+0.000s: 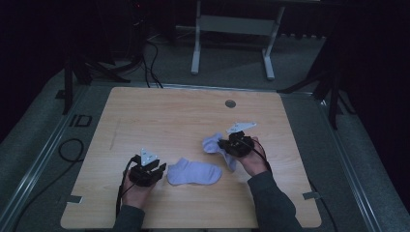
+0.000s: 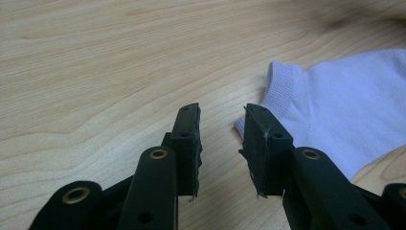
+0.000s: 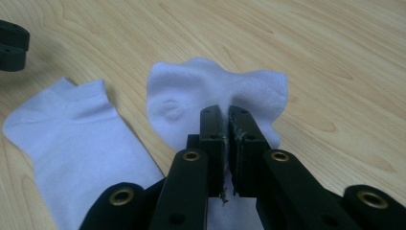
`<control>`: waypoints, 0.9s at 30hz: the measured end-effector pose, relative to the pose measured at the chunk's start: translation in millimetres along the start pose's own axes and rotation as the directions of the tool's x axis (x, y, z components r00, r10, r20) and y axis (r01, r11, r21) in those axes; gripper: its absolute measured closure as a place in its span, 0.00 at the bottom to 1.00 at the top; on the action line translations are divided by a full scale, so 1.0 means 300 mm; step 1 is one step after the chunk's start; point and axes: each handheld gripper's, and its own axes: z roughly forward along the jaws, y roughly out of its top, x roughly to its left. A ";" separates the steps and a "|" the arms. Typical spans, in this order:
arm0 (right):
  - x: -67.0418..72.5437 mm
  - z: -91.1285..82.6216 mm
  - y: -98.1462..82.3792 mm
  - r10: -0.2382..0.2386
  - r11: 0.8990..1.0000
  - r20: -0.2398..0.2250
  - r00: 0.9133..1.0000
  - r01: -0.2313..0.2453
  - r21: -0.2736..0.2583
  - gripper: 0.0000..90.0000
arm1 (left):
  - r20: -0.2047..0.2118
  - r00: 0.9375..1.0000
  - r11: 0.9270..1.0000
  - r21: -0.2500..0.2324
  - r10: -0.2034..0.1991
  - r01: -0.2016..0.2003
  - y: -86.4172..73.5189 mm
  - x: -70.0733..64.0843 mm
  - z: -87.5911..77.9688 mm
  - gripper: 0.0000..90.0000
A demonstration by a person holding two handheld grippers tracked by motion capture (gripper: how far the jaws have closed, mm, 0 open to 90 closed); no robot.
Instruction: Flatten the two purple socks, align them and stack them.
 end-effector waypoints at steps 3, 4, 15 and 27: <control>0.001 -0.011 0.002 -0.001 1.000 -0.001 1.000 0.001 -0.009 0.94 | 0.000 1.000 1.000 0.002 0.001 -0.001 0.000 -0.001 0.001 0.74; 0.003 -0.016 0.003 0.000 1.000 -0.001 1.000 0.000 -0.012 0.94 | 0.000 1.000 1.000 0.002 0.001 -0.001 0.000 -0.001 0.001 0.74; 0.062 -0.078 0.039 -0.045 0.997 -0.027 0.999 0.043 -0.060 0.94 | 0.000 1.000 1.000 -0.006 0.002 -0.002 0.001 -0.002 -0.002 0.74; 0.151 -0.053 0.044 -0.107 0.993 -0.068 0.992 0.104 -0.050 0.94 | 0.012 1.000 1.000 -0.005 0.016 -0.016 0.001 -0.017 0.004 0.74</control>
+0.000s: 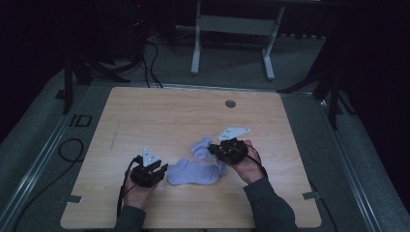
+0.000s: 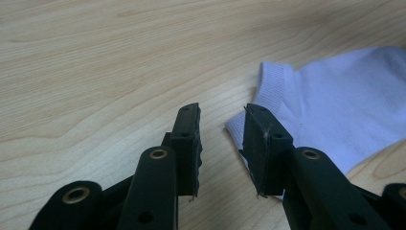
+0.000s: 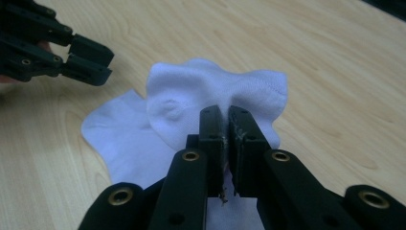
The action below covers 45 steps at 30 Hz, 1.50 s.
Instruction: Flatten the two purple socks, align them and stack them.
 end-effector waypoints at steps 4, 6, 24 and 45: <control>0.027 0.034 -0.003 -0.012 1.000 -0.022 1.000 0.013 0.018 0.94 | 0.003 1.000 1.000 0.004 0.004 -0.004 0.000 -0.002 0.001 0.74; 0.034 0.042 -0.003 -0.021 0.999 -0.026 0.999 0.022 0.025 0.94 | 0.004 1.000 1.000 0.004 0.004 -0.004 0.000 -0.002 0.001 0.74; 0.115 0.148 -0.023 -0.066 0.995 -0.107 0.992 0.073 0.065 0.93 | 0.012 1.000 1.000 0.022 -0.006 0.006 -0.003 0.000 0.011 0.74; 0.135 0.186 -0.038 -0.082 0.994 -0.154 0.985 0.091 0.053 0.93 | 0.059 0.998 0.996 0.093 0.003 -0.009 -0.012 -0.006 0.039 0.94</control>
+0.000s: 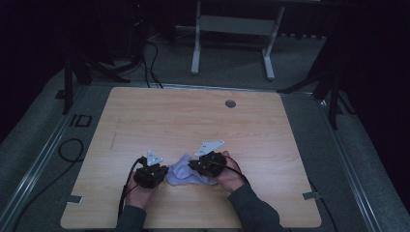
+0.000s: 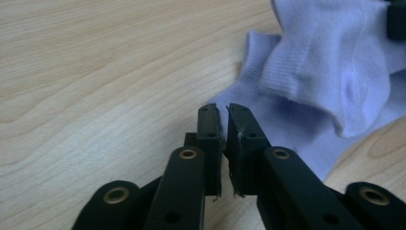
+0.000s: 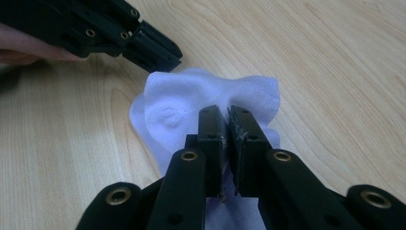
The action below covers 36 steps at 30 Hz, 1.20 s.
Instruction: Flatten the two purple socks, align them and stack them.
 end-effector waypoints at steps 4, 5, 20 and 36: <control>-0.005 -0.010 0.006 0.001 1.000 0.004 1.000 0.000 -0.010 0.93 | 0.007 1.000 1.000 0.009 0.010 -0.010 0.000 -0.007 0.006 0.97; -0.006 -0.012 0.007 0.001 1.000 0.007 1.000 -0.001 -0.011 0.93 | 0.010 1.000 1.000 0.013 0.013 -0.013 0.000 -0.009 0.007 0.97; -0.011 -0.067 0.021 -0.017 0.999 0.030 0.999 0.018 -0.038 0.93 | 0.020 1.000 0.999 0.030 0.023 -0.024 0.000 -0.021 0.019 0.99; 0.022 0.050 0.007 -0.033 0.998 0.002 0.999 0.033 0.062 0.92 | 0.033 0.999 1.000 0.027 0.011 -0.012 -0.001 -0.019 0.019 0.98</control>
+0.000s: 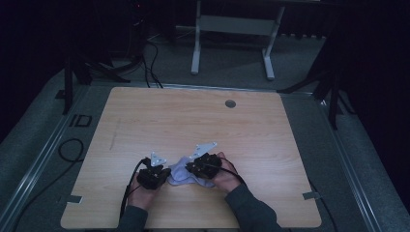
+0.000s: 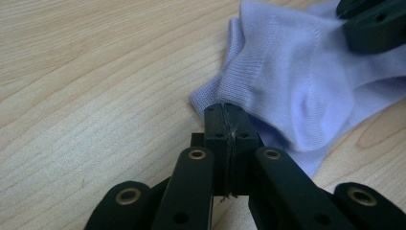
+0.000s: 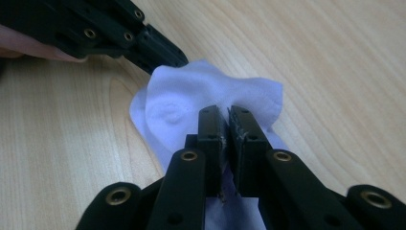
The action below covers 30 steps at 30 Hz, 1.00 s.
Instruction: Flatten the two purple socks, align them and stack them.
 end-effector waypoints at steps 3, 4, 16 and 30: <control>0.000 0.017 -0.003 0.005 1.000 -0.004 1.000 -0.005 0.025 0.90 | 0.002 1.000 1.000 -0.003 -0.010 0.010 0.000 0.003 -0.002 0.97; 0.001 0.021 -0.004 0.004 1.000 -0.004 1.000 -0.004 0.030 0.90 | 0.003 1.000 1.000 -0.003 -0.011 0.011 0.000 0.004 -0.003 0.97; 0.000 0.058 -0.021 -0.004 0.998 -0.011 1.000 0.005 0.063 0.87 | 0.018 0.999 0.997 -0.062 -0.044 0.045 0.002 0.017 -0.039 0.95; 0.006 0.075 -0.026 -0.019 0.996 -0.015 1.000 0.020 0.081 0.80 | 0.008 0.999 0.998 -0.042 0.042 -0.042 0.019 -0.046 -0.002 0.81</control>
